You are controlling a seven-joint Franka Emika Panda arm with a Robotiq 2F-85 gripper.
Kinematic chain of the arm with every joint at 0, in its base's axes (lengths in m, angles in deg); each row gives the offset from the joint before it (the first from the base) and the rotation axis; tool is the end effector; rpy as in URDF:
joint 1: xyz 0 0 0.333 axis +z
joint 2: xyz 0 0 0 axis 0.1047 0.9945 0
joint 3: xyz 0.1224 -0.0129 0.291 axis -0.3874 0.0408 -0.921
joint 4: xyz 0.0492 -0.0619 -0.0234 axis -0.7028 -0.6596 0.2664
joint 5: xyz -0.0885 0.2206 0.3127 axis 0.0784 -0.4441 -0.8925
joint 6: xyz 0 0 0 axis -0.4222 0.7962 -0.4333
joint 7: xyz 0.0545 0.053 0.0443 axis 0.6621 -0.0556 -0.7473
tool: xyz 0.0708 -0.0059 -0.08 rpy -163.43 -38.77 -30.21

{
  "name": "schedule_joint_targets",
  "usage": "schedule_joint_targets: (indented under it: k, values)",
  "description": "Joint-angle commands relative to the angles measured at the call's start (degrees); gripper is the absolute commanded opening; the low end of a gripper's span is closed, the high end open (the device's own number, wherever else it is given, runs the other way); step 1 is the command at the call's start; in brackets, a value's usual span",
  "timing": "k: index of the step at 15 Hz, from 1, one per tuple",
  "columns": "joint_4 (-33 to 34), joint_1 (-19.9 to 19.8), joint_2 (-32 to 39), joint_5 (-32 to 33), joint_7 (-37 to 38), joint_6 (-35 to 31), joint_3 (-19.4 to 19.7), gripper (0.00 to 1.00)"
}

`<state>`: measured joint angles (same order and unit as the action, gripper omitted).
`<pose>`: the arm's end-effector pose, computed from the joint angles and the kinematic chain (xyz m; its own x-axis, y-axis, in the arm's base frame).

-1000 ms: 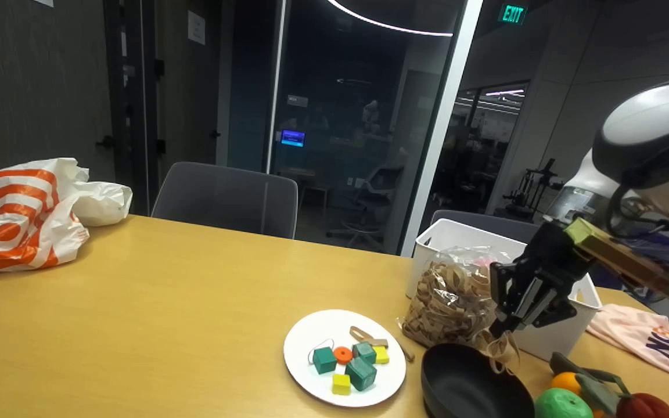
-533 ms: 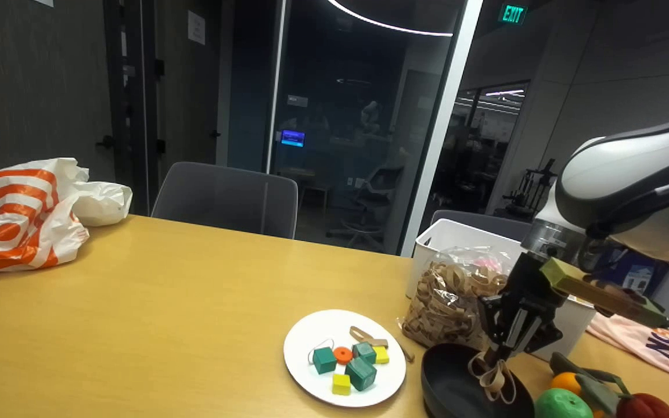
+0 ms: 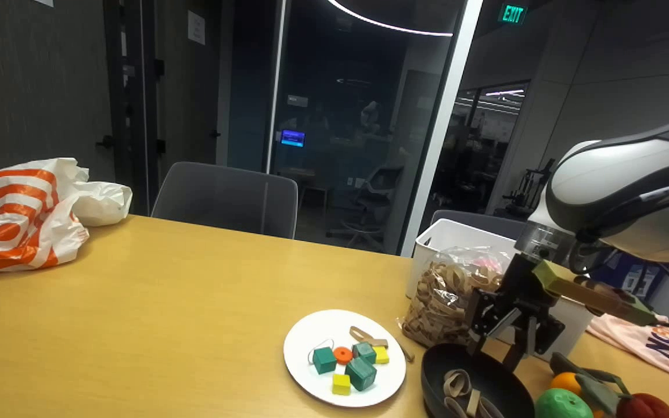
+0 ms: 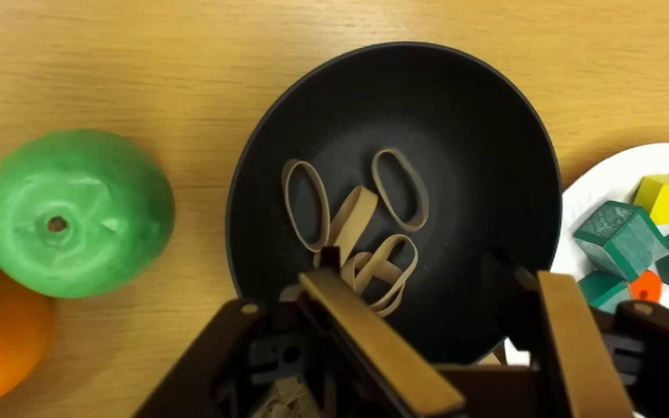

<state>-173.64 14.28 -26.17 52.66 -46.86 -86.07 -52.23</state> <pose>0.4662 0.1551 0.3522 0.9865 -0.1107 -0.1206 -0.1326 -0.9724 -0.1920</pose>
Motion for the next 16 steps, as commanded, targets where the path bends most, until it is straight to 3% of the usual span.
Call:
schedule_joint_targets:
  k: [1,10,16]
  values:
    - [1.62,1.15,-0.30,1.16,0.57,-1.15,-1.03,0.98]
    - [8.82,5.49,6.66,14.25,6.10,-2.82,-5.56,1.00]
    - [15.34,8.78,13.07,16.09,6.77,-1.97,-6.40,1.00]
